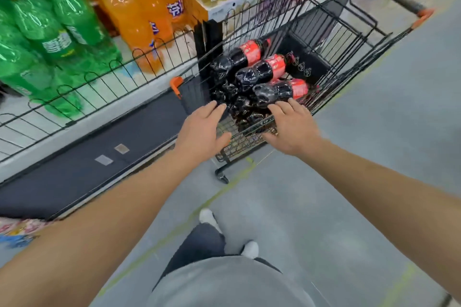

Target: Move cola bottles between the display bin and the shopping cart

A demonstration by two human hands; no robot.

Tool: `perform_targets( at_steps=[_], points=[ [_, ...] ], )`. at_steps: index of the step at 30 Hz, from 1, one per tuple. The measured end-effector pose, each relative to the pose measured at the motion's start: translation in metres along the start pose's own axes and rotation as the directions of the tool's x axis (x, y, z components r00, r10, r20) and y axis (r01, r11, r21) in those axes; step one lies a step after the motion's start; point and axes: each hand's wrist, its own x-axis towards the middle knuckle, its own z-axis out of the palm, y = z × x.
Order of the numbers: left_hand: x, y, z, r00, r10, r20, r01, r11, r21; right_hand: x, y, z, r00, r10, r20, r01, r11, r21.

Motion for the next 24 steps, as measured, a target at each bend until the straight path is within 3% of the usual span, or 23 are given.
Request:
perform_targets(
  at_steps=[17,24],
  points=[
    [0.249,-0.009,0.033,0.99,-0.038,0.136,0.05,0.994,-0.092,0.207,0.103,-0.02,0.993,0.113,0.039,-0.118,0.981,0.156],
    [0.34,-0.008,0.07,0.973,-0.12,0.198,0.138,0.987,-0.08,0.301,0.146,-0.007,0.992,0.055,0.115,-0.075,0.98,0.182]
  ],
)
